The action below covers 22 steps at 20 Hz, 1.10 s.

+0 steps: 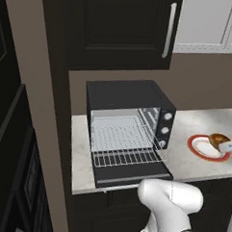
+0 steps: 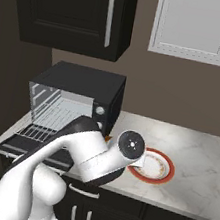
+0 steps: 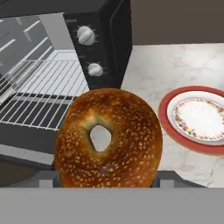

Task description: Pick up the bagel from the plate, place it on the toaster oven rack, close the door, and set the timer.

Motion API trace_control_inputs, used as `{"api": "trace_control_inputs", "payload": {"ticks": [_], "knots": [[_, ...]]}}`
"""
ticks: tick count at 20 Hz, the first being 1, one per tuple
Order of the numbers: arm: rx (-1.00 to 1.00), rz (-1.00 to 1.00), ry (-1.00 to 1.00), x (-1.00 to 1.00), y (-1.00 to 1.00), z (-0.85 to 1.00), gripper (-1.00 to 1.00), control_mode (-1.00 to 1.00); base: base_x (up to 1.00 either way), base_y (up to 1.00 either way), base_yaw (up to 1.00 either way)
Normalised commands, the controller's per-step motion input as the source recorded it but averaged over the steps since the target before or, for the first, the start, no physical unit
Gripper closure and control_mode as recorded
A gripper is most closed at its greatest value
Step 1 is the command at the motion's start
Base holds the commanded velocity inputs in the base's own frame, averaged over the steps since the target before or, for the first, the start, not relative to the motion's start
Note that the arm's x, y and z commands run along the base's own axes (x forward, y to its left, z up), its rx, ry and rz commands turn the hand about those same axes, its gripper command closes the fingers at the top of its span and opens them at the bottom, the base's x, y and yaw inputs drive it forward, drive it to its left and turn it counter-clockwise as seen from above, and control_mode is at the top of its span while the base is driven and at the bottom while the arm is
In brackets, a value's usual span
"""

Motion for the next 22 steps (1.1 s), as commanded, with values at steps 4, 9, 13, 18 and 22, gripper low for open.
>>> {"api": "trace_control_inputs", "payload": {"ticks": [4,9,13,18,22], "knots": [[-0.08,0.25,0.07,-0.06,0.88,0.17,1.0,-1.0,0.0,0.0,0.0],[-0.08,0.23,0.03,-0.09,0.88,0.12,1.0,-1.0,0.0,0.0,0.0],[-0.06,0.2,-0.03,-0.08,0.79,0.01,1.0,-1.0,0.0,0.0,0.0],[-0.01,0.13,-0.18,0.0,0.68,0.0,1.0,-1.0,0.0,0.0,0.0],[-0.03,0.01,-0.07,0.13,0.6,0.0,1.0,-1.0,0.0,0.0,0.0]]}}
